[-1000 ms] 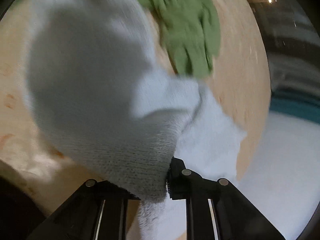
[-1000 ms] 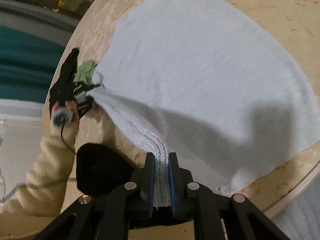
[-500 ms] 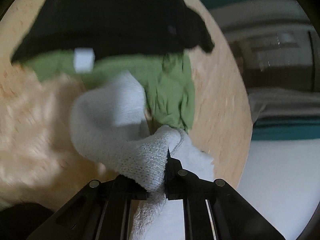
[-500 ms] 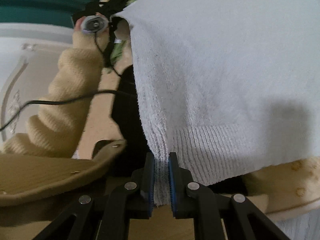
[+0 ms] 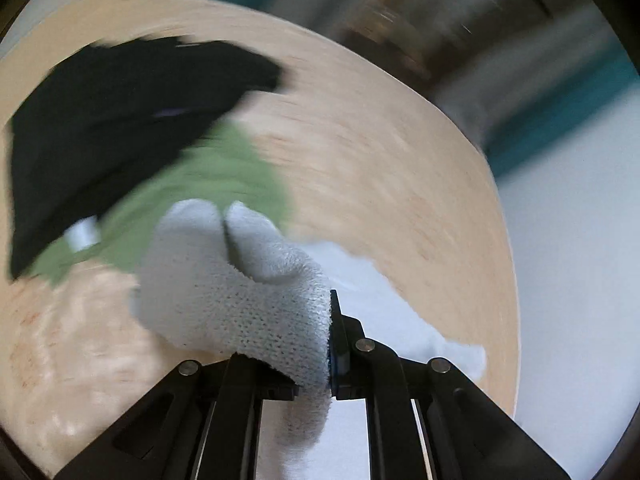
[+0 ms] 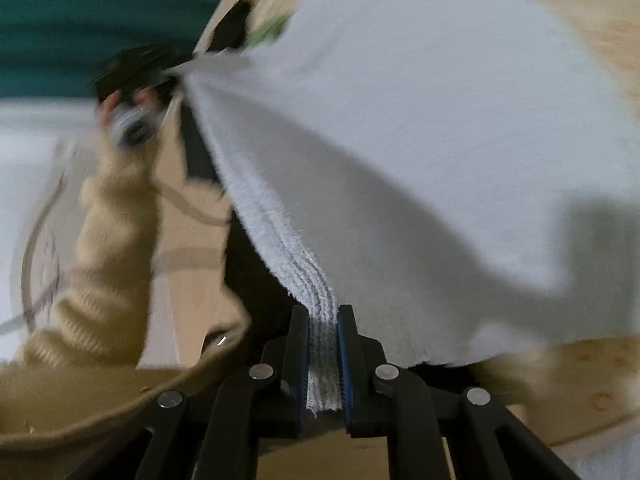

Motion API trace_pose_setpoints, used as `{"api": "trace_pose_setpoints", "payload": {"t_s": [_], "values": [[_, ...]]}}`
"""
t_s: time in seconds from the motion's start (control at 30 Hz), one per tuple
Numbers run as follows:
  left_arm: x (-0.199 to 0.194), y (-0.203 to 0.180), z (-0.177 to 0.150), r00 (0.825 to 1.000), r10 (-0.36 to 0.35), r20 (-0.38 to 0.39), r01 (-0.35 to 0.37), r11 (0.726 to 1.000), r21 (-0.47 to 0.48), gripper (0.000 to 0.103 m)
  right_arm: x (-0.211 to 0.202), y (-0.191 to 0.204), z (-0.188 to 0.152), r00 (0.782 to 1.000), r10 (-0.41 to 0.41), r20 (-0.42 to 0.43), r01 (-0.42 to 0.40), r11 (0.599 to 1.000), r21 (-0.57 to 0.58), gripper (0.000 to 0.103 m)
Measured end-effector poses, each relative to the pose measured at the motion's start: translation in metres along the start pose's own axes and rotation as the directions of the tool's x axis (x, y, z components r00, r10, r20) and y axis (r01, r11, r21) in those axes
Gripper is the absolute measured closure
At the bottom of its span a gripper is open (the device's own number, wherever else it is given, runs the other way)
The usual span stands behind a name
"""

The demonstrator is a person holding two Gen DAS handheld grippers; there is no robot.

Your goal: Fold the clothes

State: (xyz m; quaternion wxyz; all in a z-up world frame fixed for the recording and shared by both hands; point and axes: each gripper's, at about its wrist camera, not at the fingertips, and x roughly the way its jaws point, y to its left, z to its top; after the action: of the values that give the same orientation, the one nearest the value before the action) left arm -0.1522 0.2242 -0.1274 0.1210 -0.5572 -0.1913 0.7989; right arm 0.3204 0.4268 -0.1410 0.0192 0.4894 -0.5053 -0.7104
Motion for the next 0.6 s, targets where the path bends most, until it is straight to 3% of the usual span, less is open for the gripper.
{"api": "trace_pose_setpoints", "payload": {"t_s": [0.13, 0.27, 0.47, 0.53, 0.57, 0.6], "values": [[0.051, -0.104, -0.023, 0.993, -0.016, -0.12, 0.034, 0.988, 0.15, 0.094, -0.025, -0.055, -0.009, 0.995, -0.03, 0.094, 0.013, 0.984, 0.178, 0.093], [0.096, -0.179, -0.061, 0.971, -0.037, -0.238, 0.092, 0.97, 0.223, 0.094, -0.037, -0.1, -0.02, 0.988, -0.086, 0.126, 0.042, 0.947, 0.319, 0.093], [0.144, -0.242, -0.09, 0.951, 0.052, -0.306, 0.05, 0.947, 0.318, 0.094, -0.044, -0.129, -0.016, 0.985, -0.12, 0.126, 0.058, 0.909, 0.412, 0.093], [0.149, -0.246, -0.099, 0.944, 0.09, -0.319, 0.029, 0.936, 0.35, 0.093, -0.037, -0.134, -0.014, 0.984, -0.138, 0.11, 0.078, 0.9, 0.43, 0.093], [0.167, -0.255, -0.098, 0.929, 0.121, -0.35, 0.017, 0.93, 0.366, 0.086, -0.032, -0.135, -0.014, 0.984, -0.145, 0.102, 0.086, 0.894, 0.44, 0.093], [0.174, -0.256, -0.1, 0.899, 0.11, -0.423, 0.051, 0.935, 0.352, 0.068, -0.028, -0.138, -0.012, 0.984, -0.152, 0.094, 0.094, 0.887, 0.453, 0.093]]}}
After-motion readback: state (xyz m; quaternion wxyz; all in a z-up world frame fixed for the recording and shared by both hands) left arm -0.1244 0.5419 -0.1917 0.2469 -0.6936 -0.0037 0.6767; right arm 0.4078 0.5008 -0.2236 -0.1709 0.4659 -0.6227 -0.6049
